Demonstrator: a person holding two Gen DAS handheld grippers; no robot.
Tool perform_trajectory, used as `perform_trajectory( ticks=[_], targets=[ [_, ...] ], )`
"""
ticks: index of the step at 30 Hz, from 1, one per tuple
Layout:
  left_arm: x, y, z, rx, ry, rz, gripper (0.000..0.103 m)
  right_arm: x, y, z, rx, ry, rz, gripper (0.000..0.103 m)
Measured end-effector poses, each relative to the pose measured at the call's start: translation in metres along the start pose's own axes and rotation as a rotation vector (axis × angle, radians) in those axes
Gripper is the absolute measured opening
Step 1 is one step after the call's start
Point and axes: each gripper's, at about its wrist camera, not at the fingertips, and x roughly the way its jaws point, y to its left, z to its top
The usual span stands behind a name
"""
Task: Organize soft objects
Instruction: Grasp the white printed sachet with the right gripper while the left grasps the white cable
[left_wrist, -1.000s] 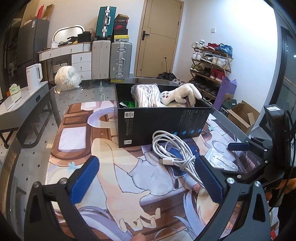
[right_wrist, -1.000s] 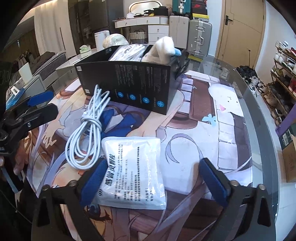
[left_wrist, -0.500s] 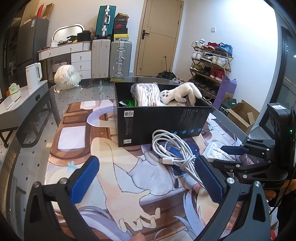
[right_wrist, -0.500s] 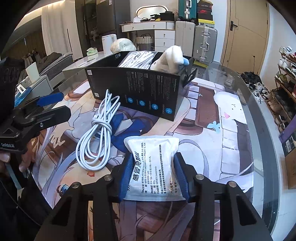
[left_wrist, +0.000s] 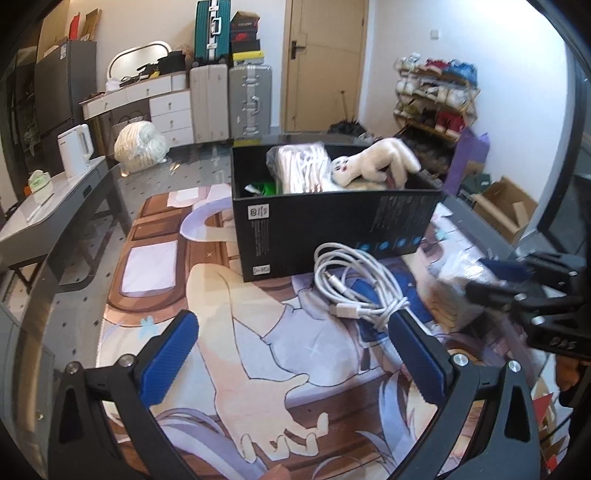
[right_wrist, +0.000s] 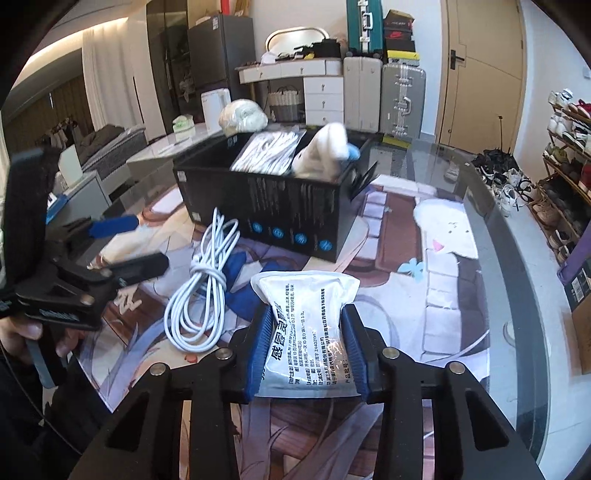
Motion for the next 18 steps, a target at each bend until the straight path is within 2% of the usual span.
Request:
perform_trajectory(
  ticks=[1, 5, 11, 15, 18],
  targets=[
    [0.001, -0.002, 0.001, -0.002, 0.01, 0.008, 0.103, -0.003, -0.001, 0.001, 0.002, -0.009, 0.005, 0.039],
    [0.005, -0.01, 0.003, -0.036, 0.035, -0.044, 0.103, -0.01, -0.005, 0.003, 0.012, -0.03, 0.015, 0.039],
    [0.018, -0.038, 0.013, -0.006, 0.074, -0.043, 0.103, -0.017, -0.015, 0.002, 0.045, -0.045, 0.018, 0.039],
    [0.029, -0.047, 0.017, -0.025, 0.109, -0.051, 0.103, -0.023, -0.02, 0.003, 0.052, -0.058, 0.005, 0.039],
    [0.039, -0.053, 0.018, -0.017, 0.141, -0.015, 0.103, -0.024, -0.023, 0.002, 0.054, -0.057, 0.001, 0.039]
  ],
)
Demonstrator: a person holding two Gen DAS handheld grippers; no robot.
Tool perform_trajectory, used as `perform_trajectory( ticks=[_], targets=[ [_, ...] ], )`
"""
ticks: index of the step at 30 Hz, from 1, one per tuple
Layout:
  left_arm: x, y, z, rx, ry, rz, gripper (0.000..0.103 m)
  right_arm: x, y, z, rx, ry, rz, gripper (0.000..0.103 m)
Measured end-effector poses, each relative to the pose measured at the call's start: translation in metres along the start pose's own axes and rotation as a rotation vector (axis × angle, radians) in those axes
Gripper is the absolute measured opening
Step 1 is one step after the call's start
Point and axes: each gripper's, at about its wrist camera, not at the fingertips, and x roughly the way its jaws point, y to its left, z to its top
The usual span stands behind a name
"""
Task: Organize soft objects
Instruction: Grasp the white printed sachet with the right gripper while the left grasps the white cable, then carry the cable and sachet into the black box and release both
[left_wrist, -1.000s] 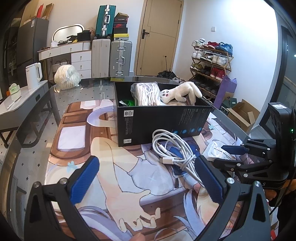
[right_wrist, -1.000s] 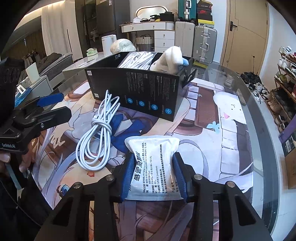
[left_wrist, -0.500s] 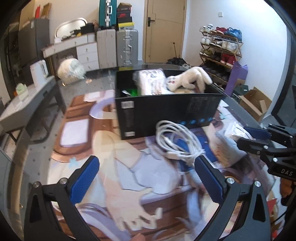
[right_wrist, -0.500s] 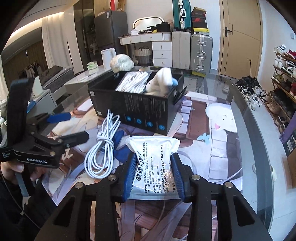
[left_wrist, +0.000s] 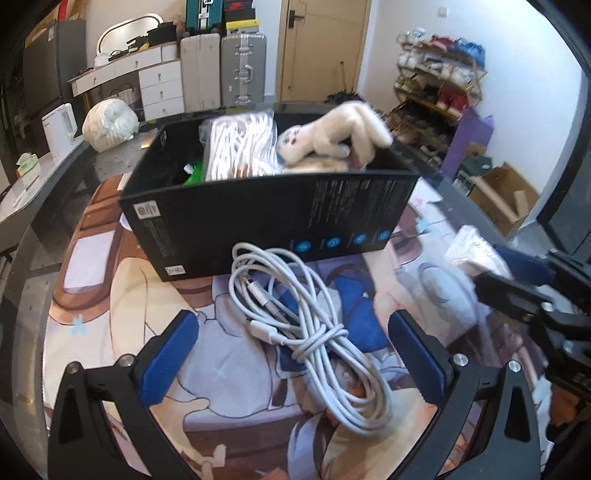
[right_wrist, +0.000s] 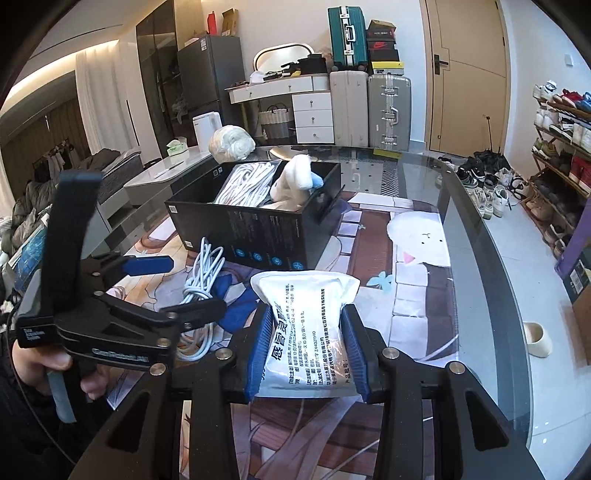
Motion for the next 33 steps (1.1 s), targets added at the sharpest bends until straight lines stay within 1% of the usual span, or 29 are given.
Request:
perform_trajectory(
  ticks=[2, 7, 14, 19, 21, 23, 24, 26, 29, 31, 33],
  targets=[
    [0.004, -0.001, 0.0, 0.007, 0.021, 0.019, 0.103, 0.0, -0.001, -0.001, 0.001, 0.003, 0.0, 0.039],
    [0.004, 0.011, -0.002, 0.0, 0.029, 0.045, 0.103, 0.001, 0.001, -0.002, -0.002, 0.006, 0.003, 0.039],
    [0.004, 0.027, -0.007, -0.017, 0.05, 0.033, 0.103, 0.002, 0.002, -0.003, -0.004, 0.014, 0.005, 0.039],
    [0.005, 0.028, -0.006, 0.0, 0.054, 0.035, 0.102, 0.003, 0.003, -0.003, -0.009, 0.013, 0.007, 0.039],
    [0.003, 0.028, -0.007, 0.003, 0.041, 0.028, 0.096, 0.002, 0.003, -0.002, -0.009, 0.013, 0.007, 0.039],
    [0.0, 0.027, -0.008, 0.017, 0.026, 0.025, 0.082, 0.002, 0.003, -0.002, -0.011, 0.012, 0.008, 0.039],
    [-0.001, 0.027, -0.008, 0.022, 0.02, 0.024, 0.079, 0.002, 0.004, -0.002, -0.012, 0.012, 0.007, 0.039],
    [-0.004, 0.026, -0.009, 0.032, 0.004, 0.019, 0.059, 0.002, 0.004, -0.002, -0.013, 0.011, 0.008, 0.039],
    [-0.008, 0.025, -0.012, 0.048, -0.007, 0.019, 0.048, 0.001, 0.004, -0.002, -0.014, 0.012, 0.007, 0.039],
    [-0.011, 0.025, -0.015, 0.064, -0.012, 0.003, 0.045, 0.001, 0.005, -0.002, -0.015, 0.013, 0.01, 0.039],
    [-0.014, 0.024, -0.018, 0.078, -0.013, -0.015, 0.044, 0.001, 0.006, -0.003, -0.016, 0.013, 0.011, 0.039]
  ],
)
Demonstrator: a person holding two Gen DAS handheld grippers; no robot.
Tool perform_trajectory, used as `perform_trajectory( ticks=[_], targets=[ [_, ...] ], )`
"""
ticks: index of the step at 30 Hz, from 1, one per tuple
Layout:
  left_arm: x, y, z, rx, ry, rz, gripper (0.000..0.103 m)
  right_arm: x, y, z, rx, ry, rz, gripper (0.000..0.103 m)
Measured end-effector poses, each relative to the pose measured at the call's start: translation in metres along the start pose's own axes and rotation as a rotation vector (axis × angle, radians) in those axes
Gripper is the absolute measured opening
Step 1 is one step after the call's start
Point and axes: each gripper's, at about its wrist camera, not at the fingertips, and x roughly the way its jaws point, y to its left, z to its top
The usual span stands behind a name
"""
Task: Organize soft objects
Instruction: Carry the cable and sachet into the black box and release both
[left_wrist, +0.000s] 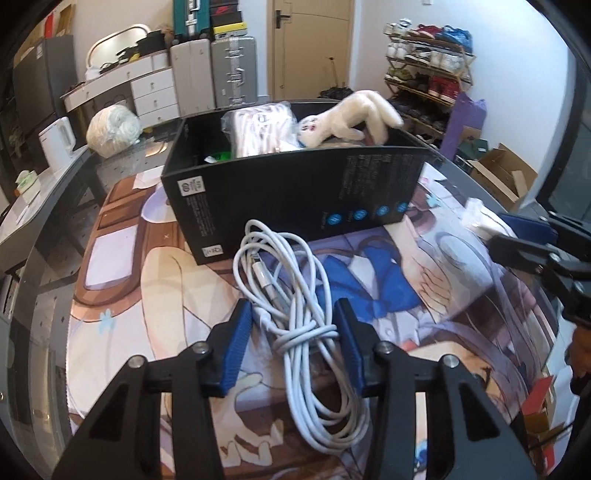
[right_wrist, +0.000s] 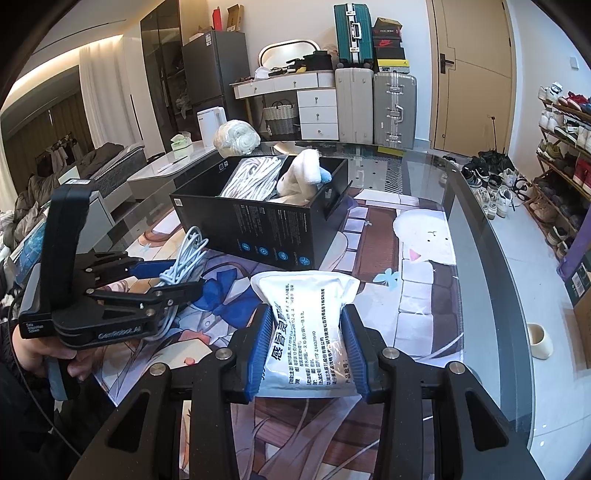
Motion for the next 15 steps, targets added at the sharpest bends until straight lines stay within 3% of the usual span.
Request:
perform_trajectory(
  ticks=[15],
  targets=[
    [-0.035, 0.005, -0.004, -0.014, -0.087, -0.038, 0.043, 0.002, 0.005, 0.001, -0.012, -0.011, -0.003, 0.039]
  ],
)
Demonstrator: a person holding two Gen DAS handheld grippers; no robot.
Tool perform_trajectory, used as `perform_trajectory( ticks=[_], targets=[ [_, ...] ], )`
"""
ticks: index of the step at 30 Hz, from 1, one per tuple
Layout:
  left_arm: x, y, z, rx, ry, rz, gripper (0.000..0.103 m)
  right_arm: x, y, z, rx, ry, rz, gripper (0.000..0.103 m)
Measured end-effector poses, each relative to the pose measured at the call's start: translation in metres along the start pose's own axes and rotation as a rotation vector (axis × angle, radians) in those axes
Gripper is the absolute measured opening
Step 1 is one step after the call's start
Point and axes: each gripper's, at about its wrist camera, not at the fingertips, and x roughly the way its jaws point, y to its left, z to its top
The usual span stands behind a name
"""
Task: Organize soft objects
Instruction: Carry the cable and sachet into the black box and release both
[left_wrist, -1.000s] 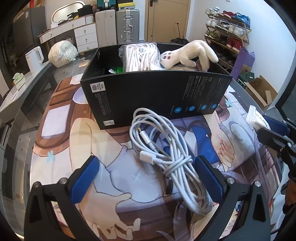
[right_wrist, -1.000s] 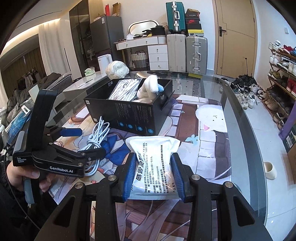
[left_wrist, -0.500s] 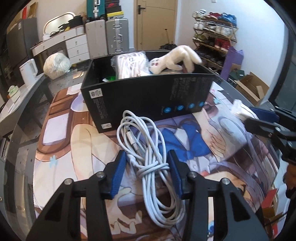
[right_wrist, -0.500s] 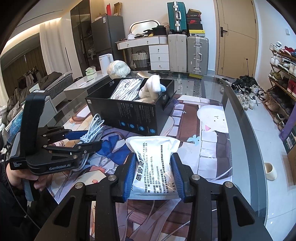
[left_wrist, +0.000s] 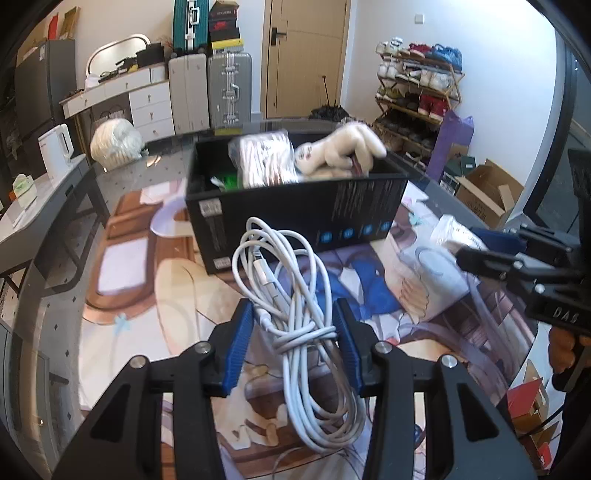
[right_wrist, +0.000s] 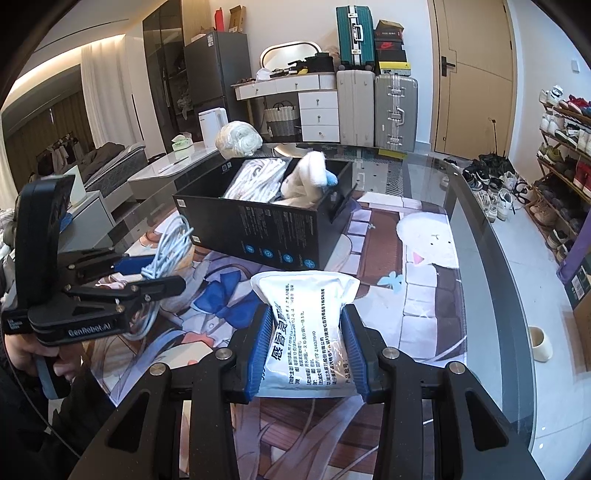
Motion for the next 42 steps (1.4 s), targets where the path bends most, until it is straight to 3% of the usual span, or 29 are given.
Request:
perform_trajectory(
  ticks=[11, 22, 42],
  targets=[
    [-0.028, 0.017, 0.026, 0.015, -0.086, 0.002, 0.043, -0.006, 0.018, 0.016, -0.016, -0.052, 0.012, 0.039],
    [-0.037, 0.035, 0.062, 0.016, -0.132, -0.009, 0.043, -0.004, 0.034, 0.056, -0.013, -0.077, 0.015, 0.039],
    [0.006, 0.059, 0.112, 0.013, -0.117, -0.056, 0.043, 0.05, 0.036, 0.115, -0.032, -0.043, 0.031, 0.039]
  ],
)
